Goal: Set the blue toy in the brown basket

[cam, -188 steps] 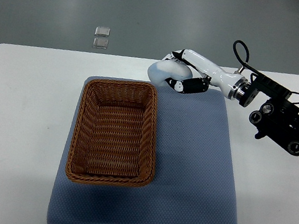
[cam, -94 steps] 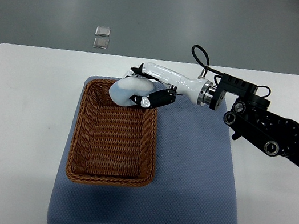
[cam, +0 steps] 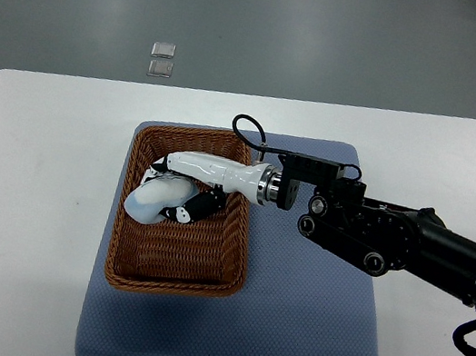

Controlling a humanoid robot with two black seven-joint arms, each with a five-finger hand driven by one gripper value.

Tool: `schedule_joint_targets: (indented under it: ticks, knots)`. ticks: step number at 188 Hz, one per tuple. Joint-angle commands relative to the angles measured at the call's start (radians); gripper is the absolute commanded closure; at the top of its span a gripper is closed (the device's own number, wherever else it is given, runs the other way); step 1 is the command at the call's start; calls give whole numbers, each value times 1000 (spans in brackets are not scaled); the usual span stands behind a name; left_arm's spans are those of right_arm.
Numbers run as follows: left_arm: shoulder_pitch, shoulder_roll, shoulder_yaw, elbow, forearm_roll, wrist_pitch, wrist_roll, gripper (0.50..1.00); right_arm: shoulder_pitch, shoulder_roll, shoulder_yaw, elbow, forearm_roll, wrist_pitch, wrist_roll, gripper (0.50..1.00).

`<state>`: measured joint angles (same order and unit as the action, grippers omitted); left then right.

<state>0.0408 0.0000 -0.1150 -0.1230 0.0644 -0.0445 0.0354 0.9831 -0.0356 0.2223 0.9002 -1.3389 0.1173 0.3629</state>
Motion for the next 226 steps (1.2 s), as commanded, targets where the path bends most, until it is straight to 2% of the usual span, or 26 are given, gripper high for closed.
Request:
schedule_joint_targets:
  ticks: [1,36,72,93,107,121,158,226]
  knots:
    - [-1,0,0,0,0,0,0,500,-11,8,2,-15,1,-1,-10,585]
    - [-1,0,0,-1,0,0,0,500,-21,10,15,-57,17,-4,-10,583]
    - [1,0,0,-1,0,0,0,500,-9,-52,75,-52,98,30,-18,583]
    - [1,0,0,-1,0,0,0,500,-6,-89,155,-50,227,113,-59,583]
    - [1,0,0,0,0,0,0,500,-9,-121,226,-52,345,189,-113,583]
    - [1,0,0,0,0,0,0,500,-11,-138,276,-61,451,226,-153,583]
    - [1,0,0,0,0,0,0,500,-44,-136,308,-156,762,220,-283,583]
    - [-1,0,0,0,0,0,0,500,-100,-164,313,-253,1225,225,-335,583]
